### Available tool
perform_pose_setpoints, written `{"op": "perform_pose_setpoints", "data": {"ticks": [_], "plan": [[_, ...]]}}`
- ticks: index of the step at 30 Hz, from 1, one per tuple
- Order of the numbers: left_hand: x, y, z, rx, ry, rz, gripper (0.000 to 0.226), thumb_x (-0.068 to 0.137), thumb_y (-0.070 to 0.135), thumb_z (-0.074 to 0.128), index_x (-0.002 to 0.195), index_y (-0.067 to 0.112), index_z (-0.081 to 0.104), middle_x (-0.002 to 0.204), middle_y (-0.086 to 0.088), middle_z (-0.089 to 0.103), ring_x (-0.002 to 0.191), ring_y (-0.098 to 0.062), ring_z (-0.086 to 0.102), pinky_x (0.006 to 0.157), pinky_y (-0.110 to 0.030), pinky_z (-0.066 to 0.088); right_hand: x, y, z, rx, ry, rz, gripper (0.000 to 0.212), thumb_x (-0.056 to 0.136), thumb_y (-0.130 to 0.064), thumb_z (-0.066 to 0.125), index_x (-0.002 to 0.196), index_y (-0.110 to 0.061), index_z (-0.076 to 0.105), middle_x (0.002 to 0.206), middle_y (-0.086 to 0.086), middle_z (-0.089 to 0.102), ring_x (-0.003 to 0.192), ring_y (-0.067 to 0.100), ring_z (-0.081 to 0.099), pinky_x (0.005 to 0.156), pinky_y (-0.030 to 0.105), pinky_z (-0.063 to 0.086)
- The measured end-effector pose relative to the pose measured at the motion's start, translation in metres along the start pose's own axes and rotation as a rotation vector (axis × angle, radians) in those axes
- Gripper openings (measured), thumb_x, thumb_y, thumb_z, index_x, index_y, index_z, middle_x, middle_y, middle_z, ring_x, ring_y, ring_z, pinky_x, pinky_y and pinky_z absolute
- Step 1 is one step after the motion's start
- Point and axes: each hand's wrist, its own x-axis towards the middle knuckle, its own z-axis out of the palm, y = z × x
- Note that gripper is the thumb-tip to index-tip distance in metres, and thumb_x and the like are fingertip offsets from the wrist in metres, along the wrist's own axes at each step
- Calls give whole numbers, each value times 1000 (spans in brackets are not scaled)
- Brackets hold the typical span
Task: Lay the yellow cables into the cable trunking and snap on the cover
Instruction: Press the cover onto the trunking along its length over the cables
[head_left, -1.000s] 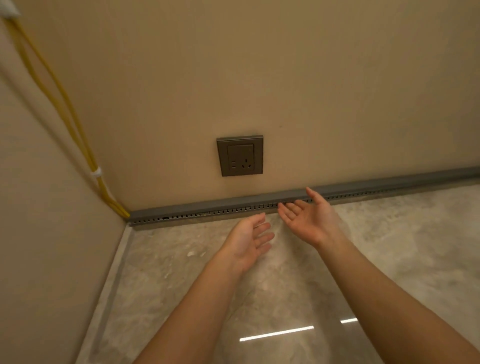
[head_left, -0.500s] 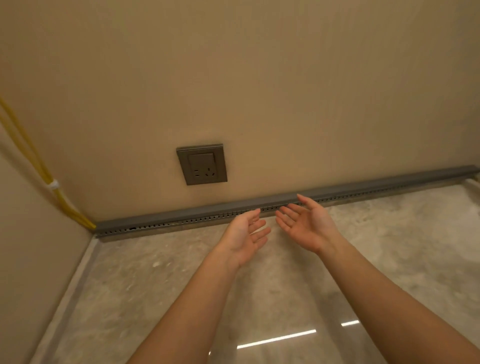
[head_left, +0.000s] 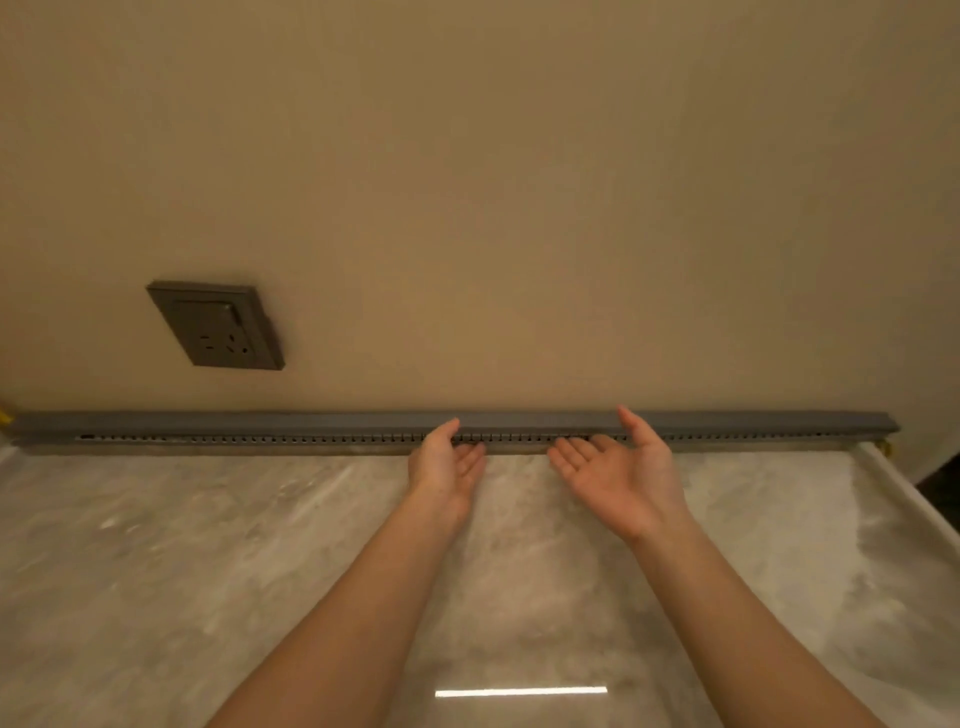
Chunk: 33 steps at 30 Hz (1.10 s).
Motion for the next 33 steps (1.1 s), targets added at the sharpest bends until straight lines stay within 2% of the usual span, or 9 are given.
{"op": "perform_pose_setpoints", "data": {"ticks": [3,8,11,14,19,23,27,33], "plan": [[10,-3,-1,57,115,74,36,93,9,55,122,-9,45,124,-33,51,108,-38,58,88,-37,50,4,-9,-1,-28,-51,47,84,90,-34,49,146,-15,-11,155,17,-2,143,30,5,115,45,12],[22,3,-6,66,217,83,21,86,5,64,100,-8,55,108,-31,61,85,-33,66,76,-31,53,9,-9,0,-86,-89,53,98,78,-31,57,145,-17,-14,156,15,-5,144,27,3,116,45,11],[27,3,-10,70,229,77,22,84,5,67,96,-9,56,102,-29,64,78,-29,68,72,-29,54,12,-8,0,-80,-90,43,97,80,-32,55,145,-17,-15,155,15,-5,144,26,2,116,45,11],[29,1,-12,80,219,87,26,83,8,68,97,-10,57,100,-28,65,72,-26,68,68,-28,54,15,-5,-2,-89,-106,27,103,73,-31,59,145,-19,-15,156,13,-5,144,25,3,115,45,12],[27,-5,-6,120,165,62,29,91,14,60,109,-7,53,109,-30,62,85,-31,66,77,-33,54,10,-3,-11,-112,-105,26,98,75,-33,57,147,-18,-8,156,12,2,143,24,10,113,44,18],[16,-20,12,144,39,2,37,97,16,49,126,-6,43,121,-31,55,107,-35,59,84,-36,50,3,-13,-25,-135,-98,70,83,85,-35,51,148,-9,4,155,16,14,141,27,21,110,43,25],[6,-44,39,173,-83,-37,41,98,17,47,131,-6,37,126,-32,50,115,-38,54,88,-37,48,-3,-32,-44,-152,-107,82,72,89,-35,47,145,-3,16,152,16,24,139,28,26,110,41,27],[8,-93,78,183,-112,-51,46,97,22,47,131,-9,38,130,-31,49,118,-36,52,88,-36,46,-13,-87,-77,-115,-122,102,89,74,-31,56,146,-3,13,153,14,22,139,28,26,109,41,28]]}}
